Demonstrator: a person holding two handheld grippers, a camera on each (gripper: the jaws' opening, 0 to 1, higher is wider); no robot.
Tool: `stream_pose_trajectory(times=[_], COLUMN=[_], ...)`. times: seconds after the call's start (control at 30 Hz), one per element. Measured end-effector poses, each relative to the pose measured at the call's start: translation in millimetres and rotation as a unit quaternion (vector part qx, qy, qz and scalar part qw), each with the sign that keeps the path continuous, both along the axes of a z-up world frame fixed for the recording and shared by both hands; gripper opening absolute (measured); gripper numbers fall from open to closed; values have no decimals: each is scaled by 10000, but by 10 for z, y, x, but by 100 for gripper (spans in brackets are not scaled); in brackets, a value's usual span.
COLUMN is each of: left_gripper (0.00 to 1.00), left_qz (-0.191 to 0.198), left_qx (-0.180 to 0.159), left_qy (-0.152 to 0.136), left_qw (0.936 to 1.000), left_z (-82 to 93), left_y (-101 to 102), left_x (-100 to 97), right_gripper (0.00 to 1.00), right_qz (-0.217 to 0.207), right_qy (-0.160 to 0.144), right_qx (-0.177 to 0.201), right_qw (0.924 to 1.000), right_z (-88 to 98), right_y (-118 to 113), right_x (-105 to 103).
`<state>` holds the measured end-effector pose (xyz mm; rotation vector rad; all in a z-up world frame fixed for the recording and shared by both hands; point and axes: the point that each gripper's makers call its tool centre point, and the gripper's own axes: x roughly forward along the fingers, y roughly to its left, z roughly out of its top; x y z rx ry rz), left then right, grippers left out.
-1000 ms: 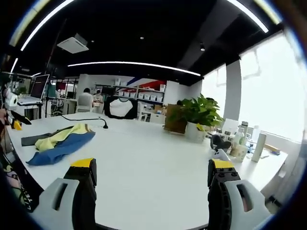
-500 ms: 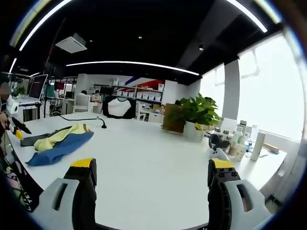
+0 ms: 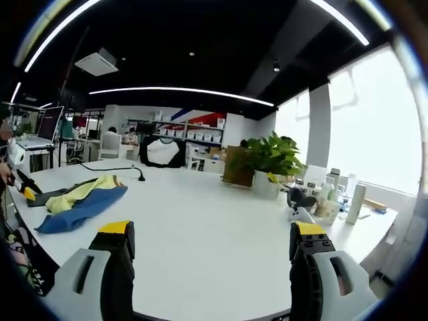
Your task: Fold the garment on the visible template until the final outline fits inside the template.
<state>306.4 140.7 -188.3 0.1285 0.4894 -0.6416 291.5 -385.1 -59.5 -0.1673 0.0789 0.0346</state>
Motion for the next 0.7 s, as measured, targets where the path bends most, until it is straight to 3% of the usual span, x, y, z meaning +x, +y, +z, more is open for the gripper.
stream_pose_trajectory(times=[0.07,0.2,0.27,0.43,0.57,0.7], left_gripper=[36,32,21,5,3,3], left_qz=[-111,-78,-210,-354,-214,14], left_qx=[271,173,124,268,101,143], left_qy=[-148,-60,-124,-310,-180,-191], left_qw=[9995,9998,9996,9985,9996,9997], left_z=[-14,-5,-10,-17,-19,-19], left_y=[3,-36,-111,-178,-160,-95], left_x=[2,-1,-10,14,31,65], right_gripper=[99,99,99,99,99,99], right_qz=[-6,-25,-25,-51,-162,-200], right_qy=[-1,-20,-36,-39,-80,-117], right_qx=[-2,3,21,54,117,121], right_qw=[10000,10000,10000,10000,9998,9997], right_z=[1,16,23,23,39,58], right_y=[2,-2,-2,-45,-123,-136], right_x=[-7,-8,-12,-31,-54,-55])
